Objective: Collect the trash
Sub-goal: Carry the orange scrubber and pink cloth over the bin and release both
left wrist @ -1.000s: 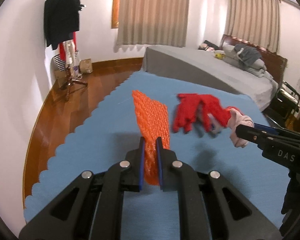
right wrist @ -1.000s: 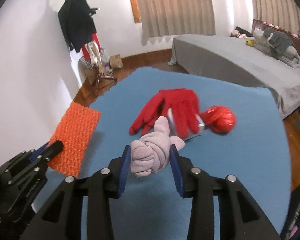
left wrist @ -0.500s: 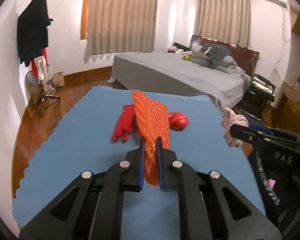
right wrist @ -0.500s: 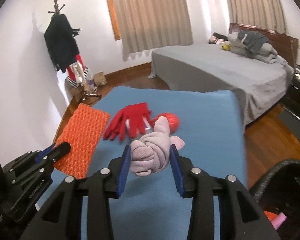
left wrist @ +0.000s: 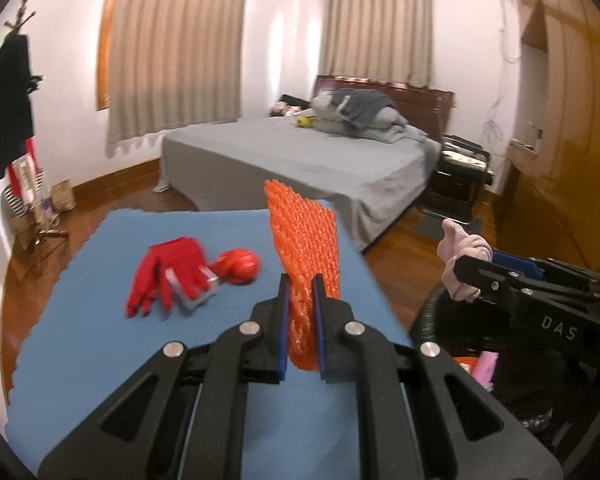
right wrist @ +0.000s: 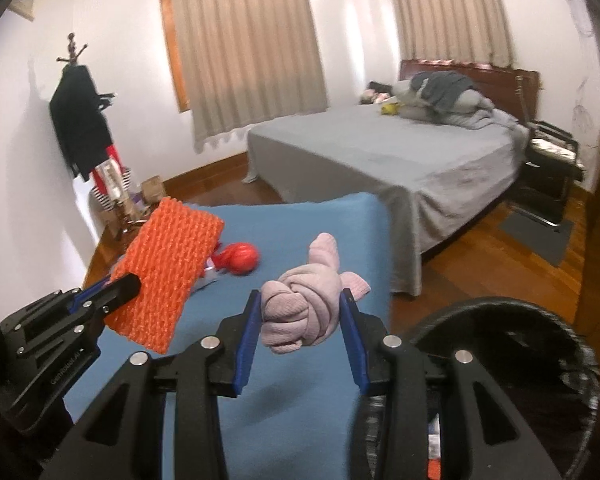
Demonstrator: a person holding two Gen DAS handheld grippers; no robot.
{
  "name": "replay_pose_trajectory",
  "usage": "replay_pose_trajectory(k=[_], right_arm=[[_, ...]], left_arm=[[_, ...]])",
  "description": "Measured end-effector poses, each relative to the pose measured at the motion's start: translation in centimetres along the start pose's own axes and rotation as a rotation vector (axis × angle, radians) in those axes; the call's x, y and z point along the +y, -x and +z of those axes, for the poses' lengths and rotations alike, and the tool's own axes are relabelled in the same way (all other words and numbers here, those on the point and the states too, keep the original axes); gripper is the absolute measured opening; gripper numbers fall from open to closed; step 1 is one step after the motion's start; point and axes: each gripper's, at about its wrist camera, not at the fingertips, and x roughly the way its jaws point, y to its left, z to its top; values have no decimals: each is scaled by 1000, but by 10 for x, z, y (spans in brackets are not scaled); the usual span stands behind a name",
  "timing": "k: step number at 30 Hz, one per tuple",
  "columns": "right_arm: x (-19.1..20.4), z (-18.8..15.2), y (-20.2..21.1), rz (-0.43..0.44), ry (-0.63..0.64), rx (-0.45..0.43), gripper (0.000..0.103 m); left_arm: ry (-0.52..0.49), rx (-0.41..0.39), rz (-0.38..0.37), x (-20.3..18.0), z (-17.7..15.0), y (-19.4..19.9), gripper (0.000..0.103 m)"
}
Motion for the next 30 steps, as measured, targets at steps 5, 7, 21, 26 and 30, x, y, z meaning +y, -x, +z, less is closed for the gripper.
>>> replay_pose_trajectory(k=[5, 7, 21, 26, 30], right_arm=[[-29, -4, 21, -63, -32, -23, 39], [-38, -6, 29, -89, -39, -31, 39], [-102, -29, 69, -238, -122, -50, 39], [-121, -41, 76, -277, -152, -40, 39], [-135, -50, 78, -303, -178, -26, 39]], left_arm=[[-44, -12, -82, -38, 2, 0, 10], [-62, -15, -111, -50, 5, -1, 10], [-196, -33, -278, -128, 2, -5, 10], [-223, -20, -324, -142, -6, -10, 10], [-231, 0, -363, -151, -13, -17, 10]])
